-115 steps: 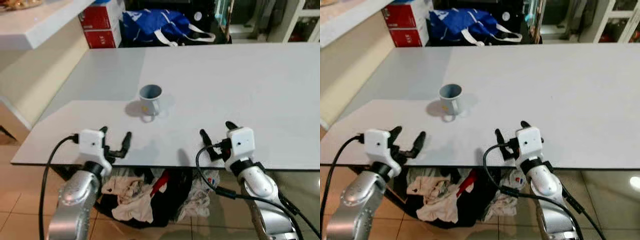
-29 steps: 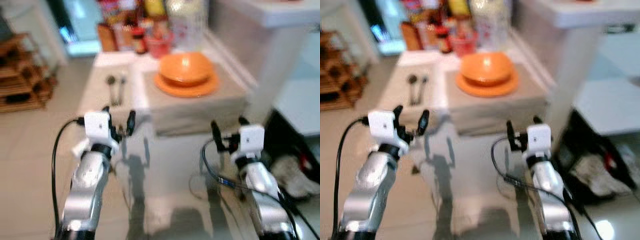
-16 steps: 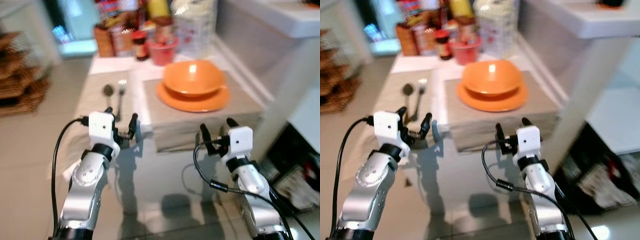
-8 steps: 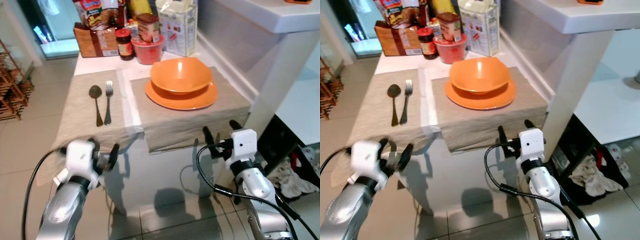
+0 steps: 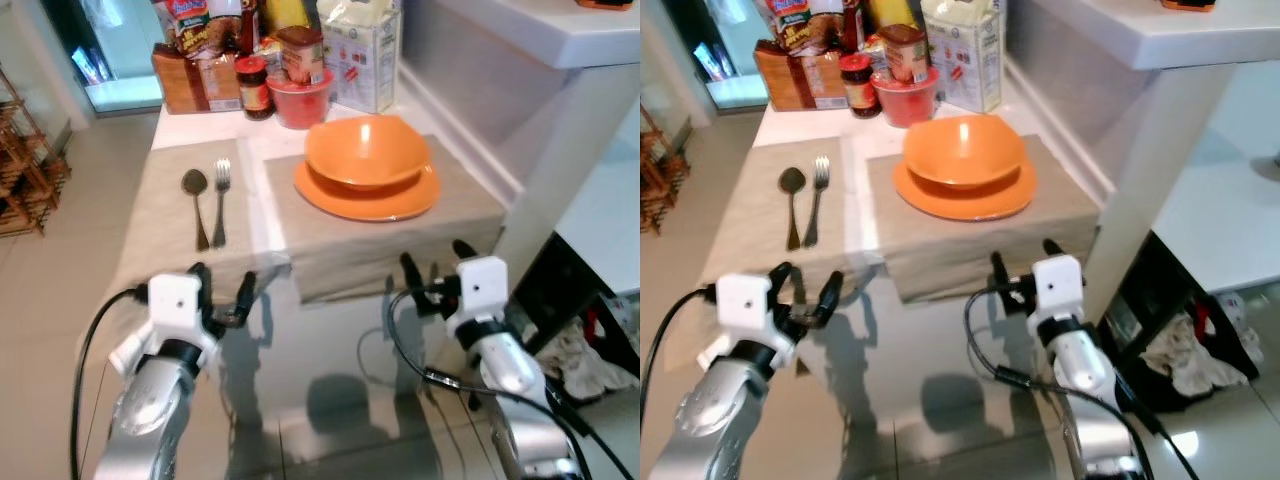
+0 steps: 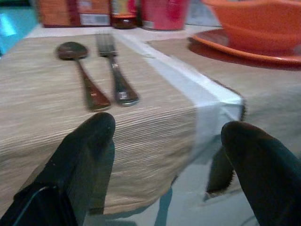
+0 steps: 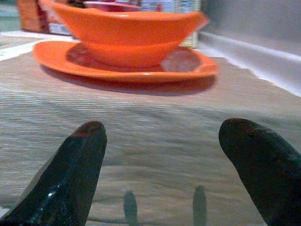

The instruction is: Setting the table

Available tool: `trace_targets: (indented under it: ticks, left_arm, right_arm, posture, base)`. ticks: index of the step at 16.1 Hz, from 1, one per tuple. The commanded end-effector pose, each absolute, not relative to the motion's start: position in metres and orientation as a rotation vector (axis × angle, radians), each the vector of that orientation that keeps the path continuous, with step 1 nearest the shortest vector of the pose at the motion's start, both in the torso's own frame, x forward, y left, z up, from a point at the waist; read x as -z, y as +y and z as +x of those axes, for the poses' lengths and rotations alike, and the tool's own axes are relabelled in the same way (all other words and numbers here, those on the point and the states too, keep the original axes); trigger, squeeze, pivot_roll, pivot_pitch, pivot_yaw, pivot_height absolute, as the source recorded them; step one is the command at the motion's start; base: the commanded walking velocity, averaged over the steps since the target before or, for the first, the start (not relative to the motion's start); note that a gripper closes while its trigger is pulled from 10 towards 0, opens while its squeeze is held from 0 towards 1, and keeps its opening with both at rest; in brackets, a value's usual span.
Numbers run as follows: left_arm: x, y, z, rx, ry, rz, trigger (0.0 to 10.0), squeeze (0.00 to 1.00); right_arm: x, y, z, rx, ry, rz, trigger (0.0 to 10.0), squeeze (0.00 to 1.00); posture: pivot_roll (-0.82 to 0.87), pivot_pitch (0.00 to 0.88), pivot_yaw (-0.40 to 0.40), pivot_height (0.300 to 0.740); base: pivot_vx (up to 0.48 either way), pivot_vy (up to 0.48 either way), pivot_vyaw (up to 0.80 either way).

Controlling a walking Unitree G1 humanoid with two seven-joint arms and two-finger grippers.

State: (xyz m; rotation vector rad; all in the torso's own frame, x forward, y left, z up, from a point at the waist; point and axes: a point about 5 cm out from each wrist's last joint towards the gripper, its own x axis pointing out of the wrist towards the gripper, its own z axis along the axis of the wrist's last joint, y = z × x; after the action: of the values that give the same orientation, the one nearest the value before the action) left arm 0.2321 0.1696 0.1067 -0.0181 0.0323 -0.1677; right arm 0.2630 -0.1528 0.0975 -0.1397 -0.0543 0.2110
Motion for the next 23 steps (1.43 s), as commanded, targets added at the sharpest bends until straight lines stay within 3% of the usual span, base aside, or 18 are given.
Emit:
trace_targets:
  ticks: [1, 5, 18, 23]
  left_arm:
    - [-0.109, 0.168, 0.233, 0.159, 0.031, -0.002, 10.0, 0.00]
    - [-0.110, 0.165, 0.234, 0.160, 0.023, 0.000, 10.0, 0.00]
    - [-0.116, 0.167, 0.251, 0.113, 0.006, 0.012, 10.0, 0.00]
    - [-0.117, 0.164, 0.256, 0.125, -0.003, 0.029, 10.0, 0.00]
  right_arm:
    - [-0.098, -0.150, 0.265, -0.218, -0.049, -0.133, 10.0, 0.00]
    - [-0.097, -0.150, 0.264, -0.220, -0.043, -0.138, 10.0, 0.00]
    - [-0.095, -0.149, 0.267, -0.229, -0.036, -0.147, 10.0, 0.00]
    - [-0.094, -0.150, 0.268, -0.231, -0.036, -0.150, 10.0, 0.00]
  posture:
    - [-0.03, 0.000, 0.060, 0.740]
    - [-0.04, 0.000, 0.061, 0.740]
    - [-0.04, 0.000, 0.063, 0.740]
    - [-0.04, 0.000, 0.061, 0.740]
  base:
    - [0.000, 0.000, 0.00]
    - [0.000, -0.079, 0.00]
    - [0.000, -0.469, 0.16]
    - [0.000, -0.049, 0.00]
